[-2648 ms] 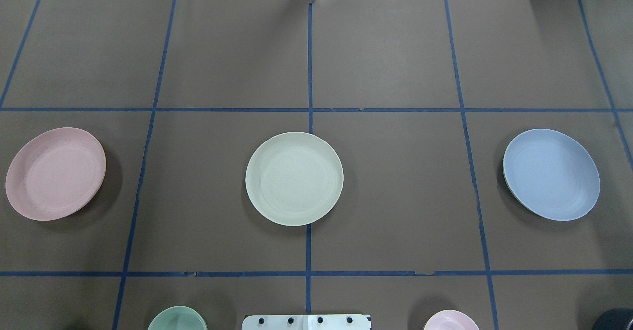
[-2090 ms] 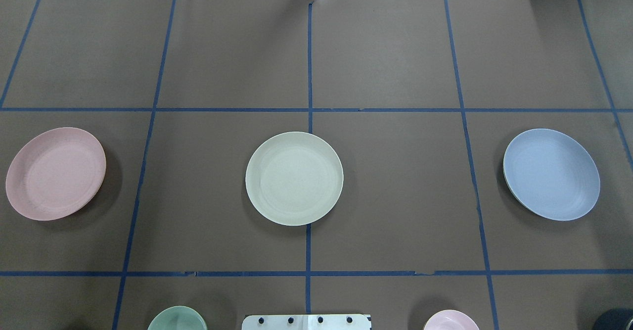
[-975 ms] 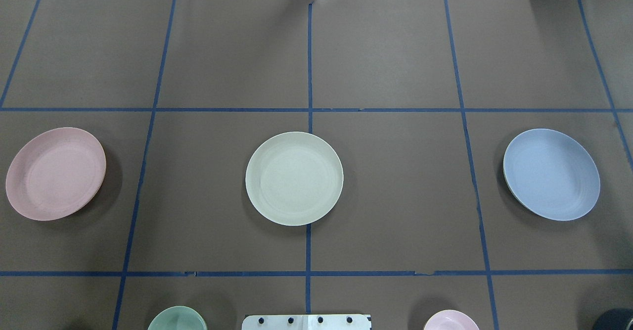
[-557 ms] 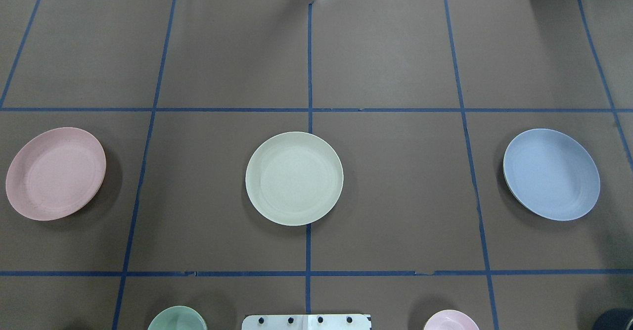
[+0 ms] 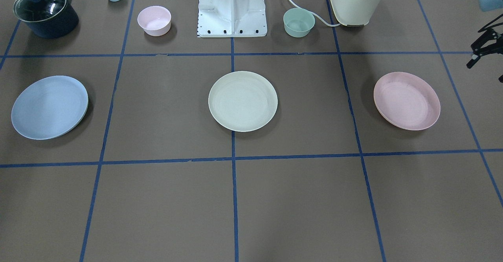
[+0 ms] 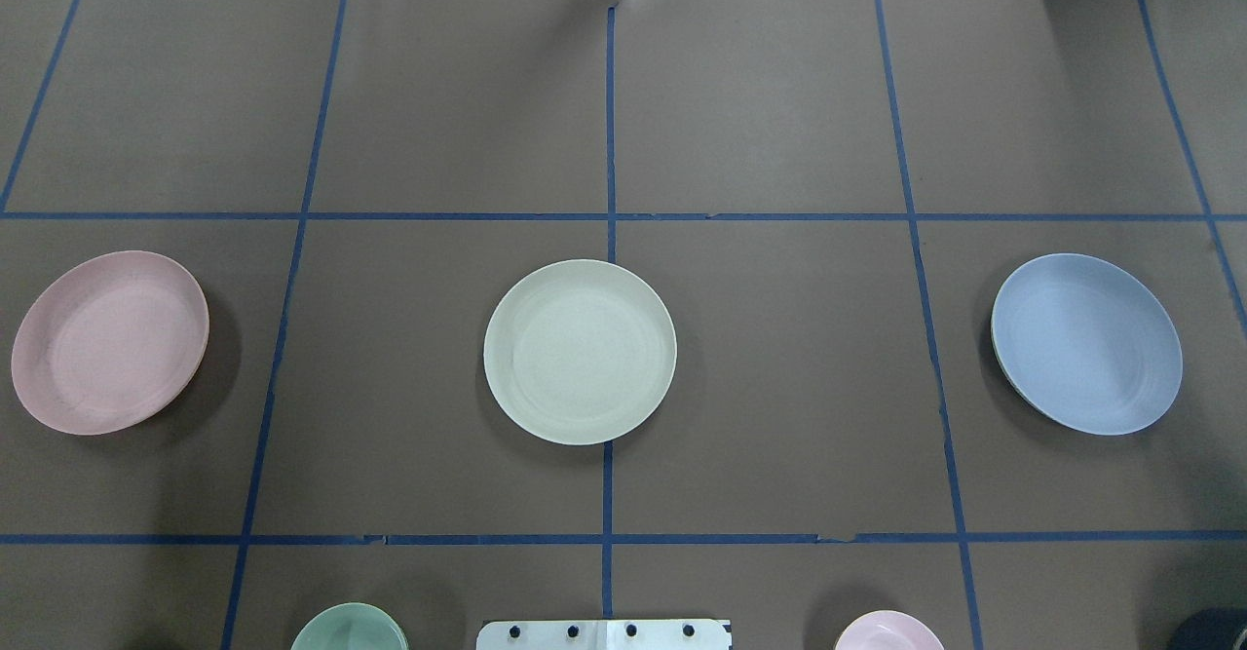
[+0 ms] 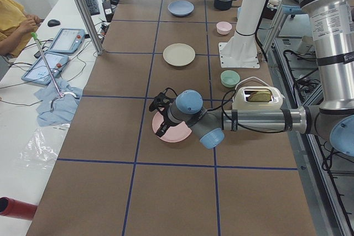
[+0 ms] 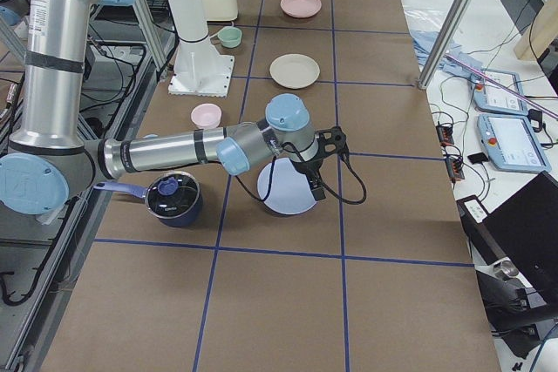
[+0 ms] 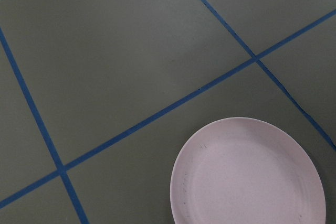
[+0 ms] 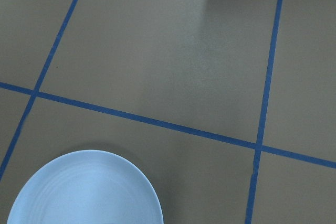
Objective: Stack three plates with pink and blue
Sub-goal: 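Move the left gripper toward the pink plate's rim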
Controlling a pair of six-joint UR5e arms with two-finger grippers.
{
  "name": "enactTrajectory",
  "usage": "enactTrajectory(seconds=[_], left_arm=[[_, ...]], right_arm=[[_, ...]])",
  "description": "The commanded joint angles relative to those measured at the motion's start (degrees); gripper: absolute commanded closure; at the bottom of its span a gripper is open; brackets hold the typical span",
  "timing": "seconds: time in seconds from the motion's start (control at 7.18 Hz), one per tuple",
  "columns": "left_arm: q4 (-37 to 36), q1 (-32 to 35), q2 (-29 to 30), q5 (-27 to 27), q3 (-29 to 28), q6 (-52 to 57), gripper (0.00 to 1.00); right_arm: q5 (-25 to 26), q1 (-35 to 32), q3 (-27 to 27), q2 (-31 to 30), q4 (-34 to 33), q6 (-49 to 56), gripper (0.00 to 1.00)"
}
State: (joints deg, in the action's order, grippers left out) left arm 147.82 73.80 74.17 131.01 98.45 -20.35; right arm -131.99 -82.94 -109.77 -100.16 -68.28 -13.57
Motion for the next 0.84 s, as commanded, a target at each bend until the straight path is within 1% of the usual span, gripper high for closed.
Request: enactTrajectory(seconds=[0.0, 0.14, 0.28, 0.42, 0.56, 0.7], left_arm=[[15.16, -10.57, -0.43, -10.75, -7.8, -16.23, 0.0], [16.87, -14.52, -0.43, -15.39, -8.79, -20.65, 0.0], [18.89, -19.43, -0.08, -21.09, -10.63, -26.78, 0.08], [21.78, -22.26, 0.62, -23.93, -13.43, -29.63, 0.13], [23.63, -22.55, 0.8, -24.22, -15.72, -29.57, 0.17], [23.83, -22.56, 0.97, -24.31, -16.52, -29.66, 0.21]], right_arm=[[-0.02, 0.06, -0.01, -1.34, 1.74, -0.05, 0.0], [0.07, -0.03, -0.01, -1.7, 2.1, -0.14, 0.0], [0.07, -0.03, -0.01, -1.7, 2.1, -0.14, 0.0], [0.07, -0.03, -0.01, -1.79, 2.1, -0.14, 0.0], [0.07, -0.03, -0.01, -1.79, 2.1, -0.14, 0.0], [0.07, -0.03, -0.01, -1.79, 2.1, -0.14, 0.0]])
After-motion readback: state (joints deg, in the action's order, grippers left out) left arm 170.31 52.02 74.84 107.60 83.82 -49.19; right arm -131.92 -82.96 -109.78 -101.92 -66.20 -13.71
